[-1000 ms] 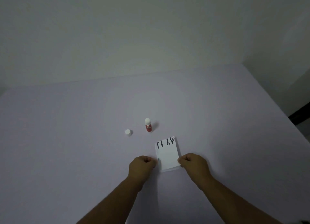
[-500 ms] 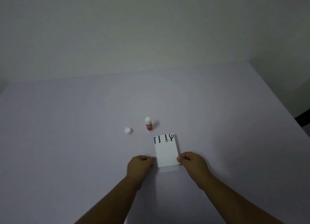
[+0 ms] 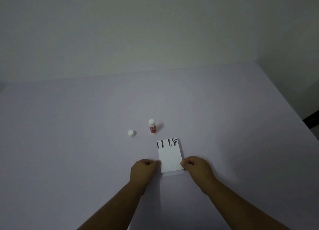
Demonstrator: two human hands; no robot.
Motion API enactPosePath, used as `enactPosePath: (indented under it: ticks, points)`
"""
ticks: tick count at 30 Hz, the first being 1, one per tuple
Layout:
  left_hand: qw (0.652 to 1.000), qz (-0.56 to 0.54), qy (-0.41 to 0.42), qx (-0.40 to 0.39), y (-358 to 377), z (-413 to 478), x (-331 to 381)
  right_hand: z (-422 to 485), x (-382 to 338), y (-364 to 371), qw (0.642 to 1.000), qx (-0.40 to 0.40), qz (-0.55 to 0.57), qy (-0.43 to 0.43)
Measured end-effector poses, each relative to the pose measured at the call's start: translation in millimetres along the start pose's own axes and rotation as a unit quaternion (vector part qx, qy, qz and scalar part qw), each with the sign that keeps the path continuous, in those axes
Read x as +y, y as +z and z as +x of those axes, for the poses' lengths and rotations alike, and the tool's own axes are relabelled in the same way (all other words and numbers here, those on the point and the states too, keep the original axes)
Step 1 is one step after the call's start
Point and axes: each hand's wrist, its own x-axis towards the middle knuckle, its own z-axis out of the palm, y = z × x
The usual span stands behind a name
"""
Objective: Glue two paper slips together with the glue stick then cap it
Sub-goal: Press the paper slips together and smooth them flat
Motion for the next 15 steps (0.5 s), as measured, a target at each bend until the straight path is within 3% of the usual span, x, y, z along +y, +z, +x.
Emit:
enactPosePath:
  ticks: [15]
  points:
    - [0.998, 0.051, 0.012, -0.020, 5.1, -0.9, 1.4, 0.3, 4.4, 3.5, 0.997, 0.038, -0.074, 0.000]
